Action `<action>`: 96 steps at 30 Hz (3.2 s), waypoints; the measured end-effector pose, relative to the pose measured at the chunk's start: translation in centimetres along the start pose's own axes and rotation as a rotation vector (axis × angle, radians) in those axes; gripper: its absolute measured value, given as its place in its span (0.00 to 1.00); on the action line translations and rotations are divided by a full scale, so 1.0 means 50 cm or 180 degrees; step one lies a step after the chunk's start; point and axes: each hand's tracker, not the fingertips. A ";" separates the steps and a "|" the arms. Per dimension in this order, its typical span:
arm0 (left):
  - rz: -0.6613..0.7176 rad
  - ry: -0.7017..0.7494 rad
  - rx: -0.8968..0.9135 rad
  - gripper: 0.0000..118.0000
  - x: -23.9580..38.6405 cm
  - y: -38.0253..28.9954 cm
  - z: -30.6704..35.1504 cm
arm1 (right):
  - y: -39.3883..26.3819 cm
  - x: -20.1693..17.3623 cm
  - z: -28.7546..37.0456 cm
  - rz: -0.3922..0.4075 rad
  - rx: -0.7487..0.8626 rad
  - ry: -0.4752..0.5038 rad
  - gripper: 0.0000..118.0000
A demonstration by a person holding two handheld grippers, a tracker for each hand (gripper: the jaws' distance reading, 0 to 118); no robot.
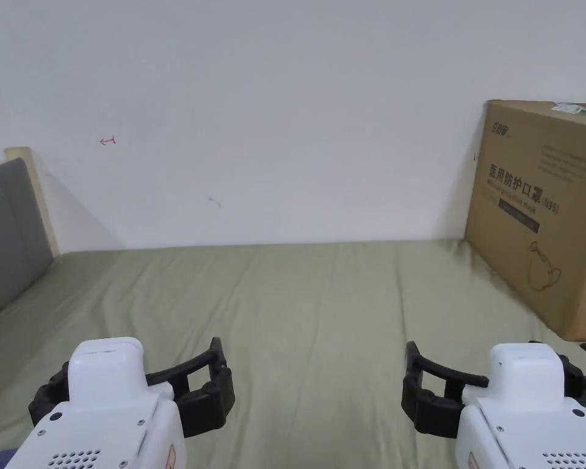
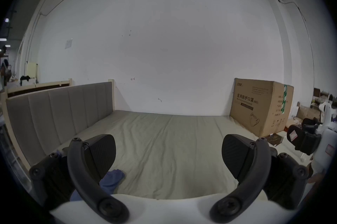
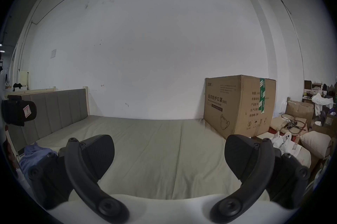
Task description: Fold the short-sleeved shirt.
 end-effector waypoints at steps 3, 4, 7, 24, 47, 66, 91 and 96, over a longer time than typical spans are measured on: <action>0.0595 -0.0213 -0.0046 0.99 -0.023 0.004 -0.003 | 0.020 -0.028 -0.002 0.0428 0.0139 -0.0045 1.00; 0.0992 -0.0298 -0.0101 0.99 -0.039 0.001 -0.007 | 0.021 -0.049 -0.002 0.0795 0.0208 -0.0083 1.00; 0.2394 -0.0378 -0.0382 0.99 -0.095 -0.041 -0.030 | -0.002 -0.123 -0.006 0.2248 0.0321 -0.0245 1.00; -0.0009 0.0155 0.0149 0.99 -0.012 0.032 -0.024 | 0.022 -0.023 -0.048 -0.0259 -0.0536 0.0289 1.00; 0.0010 -0.0022 0.0085 0.00 0.016 0.012 0.004 | 0.021 0.013 0.005 -0.0204 -0.0282 -0.0296 0.02; 0.0058 0.0201 0.0022 0.00 -0.030 0.026 0.011 | 0.039 -0.046 -0.026 0.0033 -0.0256 0.0259 0.00; 0.0702 0.1720 -0.1312 0.67 -0.457 -0.139 0.013 | -0.049 -0.426 -0.074 0.0293 -0.0756 0.2012 0.00; 0.1015 0.1410 -0.2098 0.87 -0.523 -0.279 -0.111 | -0.083 -0.429 -0.100 0.0296 -0.0990 0.1938 0.00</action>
